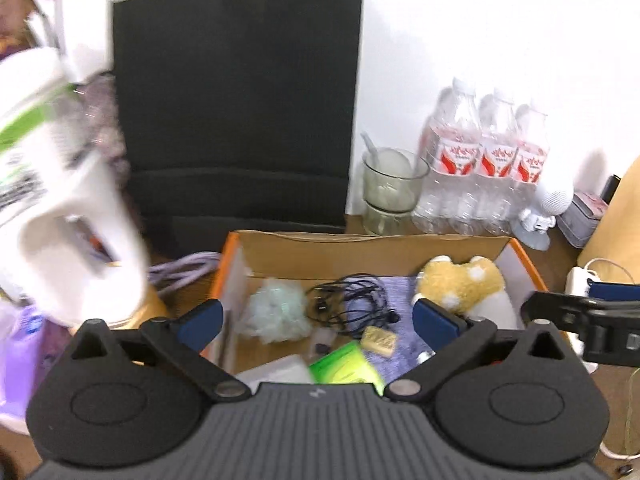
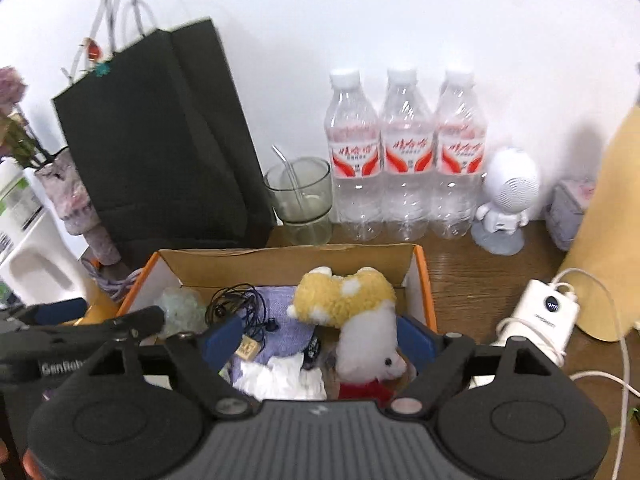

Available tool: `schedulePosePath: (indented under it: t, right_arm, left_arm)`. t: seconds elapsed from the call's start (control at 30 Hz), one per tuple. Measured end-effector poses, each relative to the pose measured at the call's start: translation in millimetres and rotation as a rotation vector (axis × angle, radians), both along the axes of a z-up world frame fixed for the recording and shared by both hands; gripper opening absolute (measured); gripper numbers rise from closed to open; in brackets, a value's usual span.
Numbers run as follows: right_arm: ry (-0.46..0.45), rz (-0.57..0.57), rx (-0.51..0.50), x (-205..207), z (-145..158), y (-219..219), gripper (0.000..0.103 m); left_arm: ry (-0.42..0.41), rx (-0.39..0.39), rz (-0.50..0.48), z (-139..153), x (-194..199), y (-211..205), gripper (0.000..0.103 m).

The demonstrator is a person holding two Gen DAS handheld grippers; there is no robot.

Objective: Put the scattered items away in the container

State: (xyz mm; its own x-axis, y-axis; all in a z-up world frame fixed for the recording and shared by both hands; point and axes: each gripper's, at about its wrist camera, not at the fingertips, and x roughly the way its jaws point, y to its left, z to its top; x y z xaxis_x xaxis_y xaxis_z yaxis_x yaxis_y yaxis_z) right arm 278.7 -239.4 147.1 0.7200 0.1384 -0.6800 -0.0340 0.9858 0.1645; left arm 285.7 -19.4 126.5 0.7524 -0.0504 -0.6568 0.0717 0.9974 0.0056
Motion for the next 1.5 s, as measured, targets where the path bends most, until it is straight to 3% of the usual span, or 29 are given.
schedulePosePath:
  t: [0.13,0.27,0.33,0.53,0.7,0.9,1.13,1.33,1.5]
  right_arm:
    - [-0.098,-0.013,-0.039,-51.1,-7.4,11.0,0.087]
    - [-0.241,0.003,-0.073,-108.2,-19.7,27.1,0.090]
    - [-0.288,-0.001,-0.060,-131.7,-30.5,29.5,0.092]
    - [-0.323,0.019,-0.032,-171.7,-72.3,31.1,0.092]
    - [-0.338,0.033,-0.031,-185.7,-94.3,25.4,0.092]
    - [-0.328,-0.020,0.078,-193.3,-98.0,14.8,0.092]
    - [-0.295,-0.063,0.032,-189.7,-101.3,13.2,0.093]
    - [-0.277,-0.074,0.036,-188.1,-103.4,9.7,0.093]
    - [-0.265,-0.066,0.013,-186.5,-106.4,12.5,0.093]
  left_arm:
    - [-0.168,0.050,0.045,-0.9,-52.2,7.9,0.103]
    - [-0.327,0.014,0.061,-8.9,-115.6,24.2,0.103]
    - [-0.360,0.013,0.076,-16.7,-141.2,29.8,0.103]
    - [-0.371,0.032,0.077,-46.7,-185.3,33.5,0.103]
    - [-0.350,-0.004,0.048,-63.8,-201.0,38.4,0.103]
    - [-0.332,0.057,0.031,-73.1,-199.5,27.6,0.103]
    - [-0.322,0.056,0.024,-77.6,-194.9,14.7,0.103]
    - [-0.328,0.105,-0.006,-82.0,-199.5,6.4,0.103]
    - [-0.322,0.090,-0.004,-84.2,-198.6,8.7,0.103]
